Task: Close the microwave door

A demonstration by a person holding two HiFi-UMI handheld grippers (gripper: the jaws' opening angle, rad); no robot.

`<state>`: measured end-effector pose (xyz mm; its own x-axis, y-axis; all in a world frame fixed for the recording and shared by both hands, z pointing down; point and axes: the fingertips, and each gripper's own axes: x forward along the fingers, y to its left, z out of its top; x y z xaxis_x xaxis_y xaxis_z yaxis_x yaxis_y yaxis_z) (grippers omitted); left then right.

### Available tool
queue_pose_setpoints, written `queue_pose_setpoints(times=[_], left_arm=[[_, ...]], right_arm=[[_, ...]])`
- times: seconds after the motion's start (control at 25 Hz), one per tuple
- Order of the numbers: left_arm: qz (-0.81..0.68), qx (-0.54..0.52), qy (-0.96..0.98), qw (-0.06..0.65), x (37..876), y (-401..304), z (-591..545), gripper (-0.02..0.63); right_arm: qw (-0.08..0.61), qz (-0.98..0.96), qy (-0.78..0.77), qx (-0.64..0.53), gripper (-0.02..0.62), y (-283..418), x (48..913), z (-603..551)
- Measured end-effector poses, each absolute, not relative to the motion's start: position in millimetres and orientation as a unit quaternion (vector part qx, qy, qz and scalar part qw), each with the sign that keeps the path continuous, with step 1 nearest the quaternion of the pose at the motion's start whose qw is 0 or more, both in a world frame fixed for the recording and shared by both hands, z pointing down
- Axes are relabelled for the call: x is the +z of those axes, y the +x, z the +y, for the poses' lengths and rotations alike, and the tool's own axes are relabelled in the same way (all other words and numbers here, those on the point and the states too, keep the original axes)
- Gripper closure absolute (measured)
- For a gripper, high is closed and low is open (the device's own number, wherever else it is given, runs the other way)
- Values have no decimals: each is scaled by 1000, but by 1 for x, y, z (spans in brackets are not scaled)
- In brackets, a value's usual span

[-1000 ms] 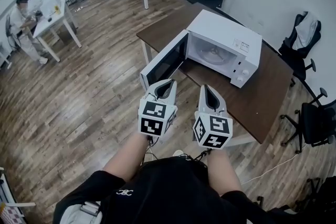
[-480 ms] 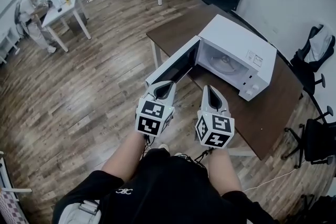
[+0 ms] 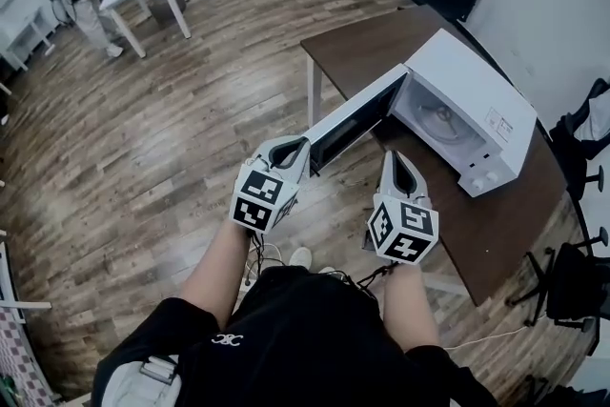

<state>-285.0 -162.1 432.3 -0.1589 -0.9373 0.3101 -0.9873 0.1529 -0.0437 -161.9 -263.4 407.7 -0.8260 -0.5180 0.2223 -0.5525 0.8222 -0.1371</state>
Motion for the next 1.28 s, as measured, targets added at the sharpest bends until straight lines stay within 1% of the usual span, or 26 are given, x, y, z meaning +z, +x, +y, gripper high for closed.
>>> queue_pose_setpoints(times=[0.12, 0.24, 0.44, 0.56, 0.64, 0.84, 1.0, 1.12, 1.28], left_arm=[[-748, 114, 643, 121, 452, -306, -152, 586], [-726, 126, 661, 141, 479, -315, -151, 544], [-695, 168, 678, 167, 519, -325, -156, 505], [-695, 204, 670, 159, 532, -334, -161, 505], [-692, 209, 672, 159, 537, -334, -165, 500], [-690, 183, 681, 163, 537, -336, -164, 527], [-678, 173, 695, 163, 537, -328, -165, 578], [-661, 168, 712, 164, 538, -320, -164, 577], [-645, 172, 726, 162, 537, -309, -166, 546]], right_arm=[[98, -952, 272, 97, 586, -172, 413, -260], [102, -954, 267, 96, 586, -173, 415, -258], [112, -952, 270, 92, 586, -167, 419, -261], [118, -950, 277, 88, 586, -164, 422, -266], [120, -948, 281, 86, 586, -161, 423, -269], [127, -945, 290, 87, 586, -157, 425, -275], [126, -944, 291, 92, 586, -159, 427, -276], [128, -944, 288, 96, 586, -162, 429, -274], [127, -945, 286, 95, 586, -164, 427, -275]])
